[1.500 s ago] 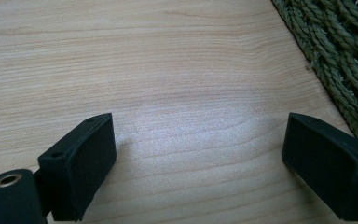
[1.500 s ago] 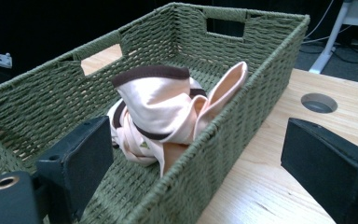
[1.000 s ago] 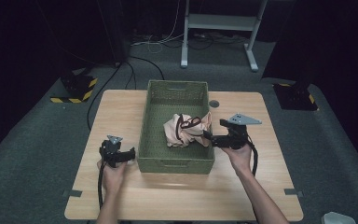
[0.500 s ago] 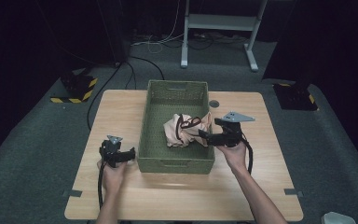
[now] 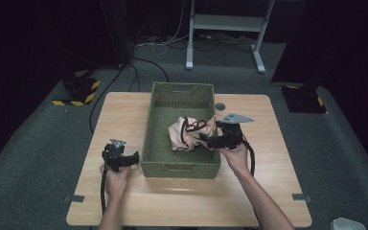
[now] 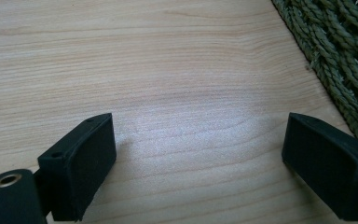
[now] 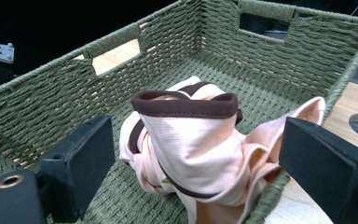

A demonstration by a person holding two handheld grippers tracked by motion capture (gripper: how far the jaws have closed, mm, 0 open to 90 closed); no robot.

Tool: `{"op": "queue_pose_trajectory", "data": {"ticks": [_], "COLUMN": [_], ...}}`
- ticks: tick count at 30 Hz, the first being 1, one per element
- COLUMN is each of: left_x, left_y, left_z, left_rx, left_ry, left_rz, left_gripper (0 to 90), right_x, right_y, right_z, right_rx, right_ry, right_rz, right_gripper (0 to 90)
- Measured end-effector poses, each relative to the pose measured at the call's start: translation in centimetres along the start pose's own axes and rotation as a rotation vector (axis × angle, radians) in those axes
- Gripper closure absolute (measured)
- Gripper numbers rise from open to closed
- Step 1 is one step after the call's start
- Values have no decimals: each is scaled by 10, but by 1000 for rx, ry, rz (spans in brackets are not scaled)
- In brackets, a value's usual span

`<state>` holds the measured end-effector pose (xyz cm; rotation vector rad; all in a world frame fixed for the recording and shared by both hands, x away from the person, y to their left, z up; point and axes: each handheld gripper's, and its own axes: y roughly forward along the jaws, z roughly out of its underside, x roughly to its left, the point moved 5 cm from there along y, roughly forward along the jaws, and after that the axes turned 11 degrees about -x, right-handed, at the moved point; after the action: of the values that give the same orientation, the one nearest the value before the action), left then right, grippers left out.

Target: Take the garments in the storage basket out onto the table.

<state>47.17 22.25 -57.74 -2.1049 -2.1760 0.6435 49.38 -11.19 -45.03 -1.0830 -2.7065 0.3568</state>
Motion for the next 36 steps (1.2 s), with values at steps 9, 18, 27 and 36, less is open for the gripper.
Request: {"op": "queue_pose_trajectory", "data": {"ticks": [9,18,27,36], "left_x": [0,0,0,0], "left_y": [0,0,0,0], "left_z": [0,0,0,0], "left_rx": [1,-2,-3,-2], "left_ry": [1,-5,-6,-6], "left_rz": [0,-1,-1,-1], "left_gripper": [97,93,93,93], "right_x": [1,4,3,0], "right_y": [10,17,25,27], "right_z": [1,3,7,8], "right_rx": [19,42,68,76], "right_ry": [-9,-54,-58,-34], "right_rz": [-7,6,1,-37], "right_gripper": [173,326,469,726]}}
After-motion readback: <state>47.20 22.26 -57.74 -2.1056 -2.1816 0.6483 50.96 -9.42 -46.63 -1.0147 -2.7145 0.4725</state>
